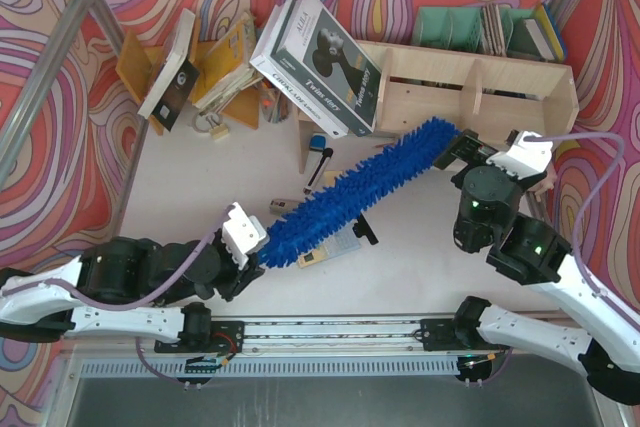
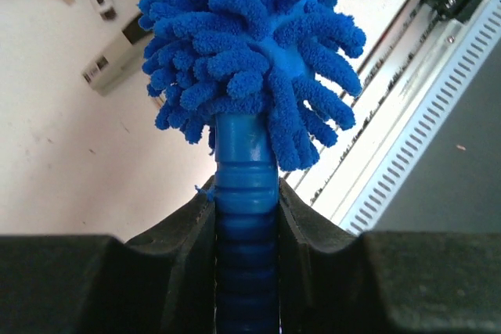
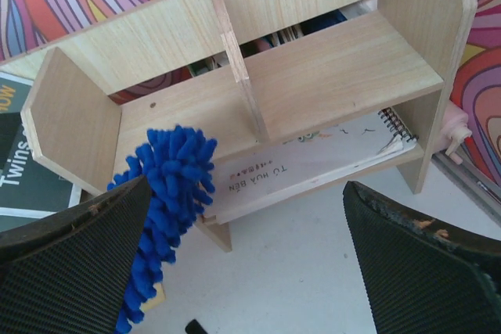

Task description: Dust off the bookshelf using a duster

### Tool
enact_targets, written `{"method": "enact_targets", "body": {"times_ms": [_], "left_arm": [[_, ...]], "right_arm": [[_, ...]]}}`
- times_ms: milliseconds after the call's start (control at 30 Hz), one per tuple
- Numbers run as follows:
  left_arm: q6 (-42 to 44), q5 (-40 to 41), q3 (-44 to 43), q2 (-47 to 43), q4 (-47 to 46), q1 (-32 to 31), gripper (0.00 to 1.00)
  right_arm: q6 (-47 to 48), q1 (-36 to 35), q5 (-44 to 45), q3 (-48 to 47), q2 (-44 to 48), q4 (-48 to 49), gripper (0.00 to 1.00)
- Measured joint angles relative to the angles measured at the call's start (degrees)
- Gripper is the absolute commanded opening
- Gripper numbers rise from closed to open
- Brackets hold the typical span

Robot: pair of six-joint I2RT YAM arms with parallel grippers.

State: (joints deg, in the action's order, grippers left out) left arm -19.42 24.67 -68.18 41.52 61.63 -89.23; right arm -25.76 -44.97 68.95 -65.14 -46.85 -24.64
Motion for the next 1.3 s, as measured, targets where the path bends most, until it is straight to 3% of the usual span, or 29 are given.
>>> {"method": "enact_targets", "body": {"times_ms": [267, 500, 967, 1300], "left_arm": [[9.14, 2.64, 2.32, 3.39, -10.73, 0.02, 0.0], [15.56, -4.5, 2.34, 13.07, -20.11, 4.94, 0.0], [18.6, -14.73, 3.37, 19.47, -30.32, 19.26, 0.0], [16.92, -21.92, 7.39, 26.18, -34.86, 20.35, 0.0]], "right_arm": [[3.91, 0.0, -0.44, -1.05, 2.25, 3.04, 0.99], [6.64, 0.0, -1.55, -3.08, 2.82, 5.25, 0.99], [6.95, 0.0, -3.08, -1.57, 3.04, 5.55, 0.99], [7.37, 0.0, -3.08, -0.31, 3.17, 5.53, 0.99]]}}
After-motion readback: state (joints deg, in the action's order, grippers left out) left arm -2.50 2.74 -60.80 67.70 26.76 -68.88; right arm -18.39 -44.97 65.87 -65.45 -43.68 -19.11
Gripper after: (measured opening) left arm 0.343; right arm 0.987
